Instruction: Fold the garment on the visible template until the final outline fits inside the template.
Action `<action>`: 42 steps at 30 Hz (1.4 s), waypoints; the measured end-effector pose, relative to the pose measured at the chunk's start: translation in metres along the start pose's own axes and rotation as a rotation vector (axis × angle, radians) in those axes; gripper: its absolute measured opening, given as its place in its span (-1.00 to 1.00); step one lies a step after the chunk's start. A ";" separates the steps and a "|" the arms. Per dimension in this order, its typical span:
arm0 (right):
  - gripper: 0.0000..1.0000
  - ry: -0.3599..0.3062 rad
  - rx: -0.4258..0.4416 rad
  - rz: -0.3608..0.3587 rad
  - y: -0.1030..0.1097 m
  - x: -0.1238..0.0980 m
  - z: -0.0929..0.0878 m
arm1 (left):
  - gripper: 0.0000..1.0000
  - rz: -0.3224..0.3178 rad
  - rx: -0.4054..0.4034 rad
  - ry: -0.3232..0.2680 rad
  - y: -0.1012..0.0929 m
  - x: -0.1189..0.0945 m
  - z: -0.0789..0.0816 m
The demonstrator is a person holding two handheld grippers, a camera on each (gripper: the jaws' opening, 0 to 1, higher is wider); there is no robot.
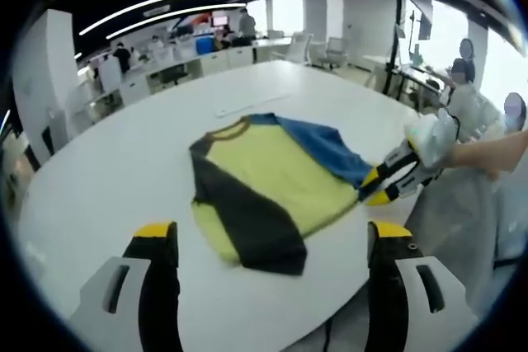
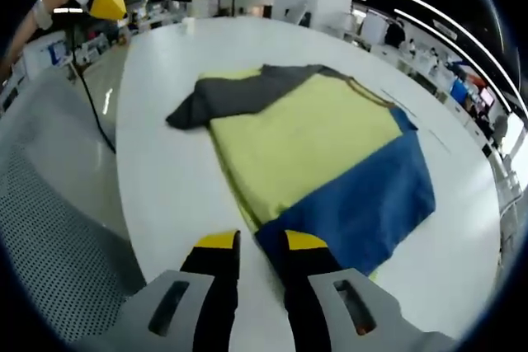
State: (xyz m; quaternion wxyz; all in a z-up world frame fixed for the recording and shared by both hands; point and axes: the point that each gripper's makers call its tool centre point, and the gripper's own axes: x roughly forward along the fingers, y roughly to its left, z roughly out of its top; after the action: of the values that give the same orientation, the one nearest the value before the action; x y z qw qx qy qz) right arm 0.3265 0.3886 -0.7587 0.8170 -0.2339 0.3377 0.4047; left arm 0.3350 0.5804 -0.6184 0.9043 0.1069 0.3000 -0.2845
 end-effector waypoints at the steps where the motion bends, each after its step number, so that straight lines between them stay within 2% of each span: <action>1: -0.61 0.003 0.000 -0.001 -0.001 0.001 0.000 | 0.83 -0.002 -0.001 -0.001 0.000 0.000 0.000; 5: -0.62 0.016 0.017 -0.005 -0.002 0.004 -0.003 | 0.82 -0.008 -0.011 -0.020 -0.002 0.000 0.004; 11: -0.79 0.004 0.018 -0.034 -0.011 0.006 -0.004 | 0.82 -0.009 -0.009 -0.005 -0.002 0.001 0.001; 16: -0.80 0.003 0.050 -0.032 -0.012 0.005 -0.004 | 0.84 -0.017 -0.009 -0.003 -0.004 0.001 0.000; 23: -0.91 -0.009 0.065 -0.026 -0.013 -0.006 -0.002 | 0.83 -0.006 -0.015 -0.005 0.000 -0.002 -0.001; 30: -0.93 -0.017 0.086 -0.027 -0.018 -0.013 -0.001 | 0.83 -0.007 -0.018 -0.008 -0.002 -0.003 -0.001; 42: -0.94 -0.026 0.054 -0.019 -0.024 -0.028 0.010 | 0.84 -0.009 -0.011 -0.003 -0.003 -0.004 0.001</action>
State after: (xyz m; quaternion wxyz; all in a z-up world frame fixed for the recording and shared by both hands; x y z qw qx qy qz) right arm 0.3377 0.3673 -0.7285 0.8312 -0.2097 0.3355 0.3907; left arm 0.3304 0.5795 -0.6153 0.9041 0.1001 0.3005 -0.2869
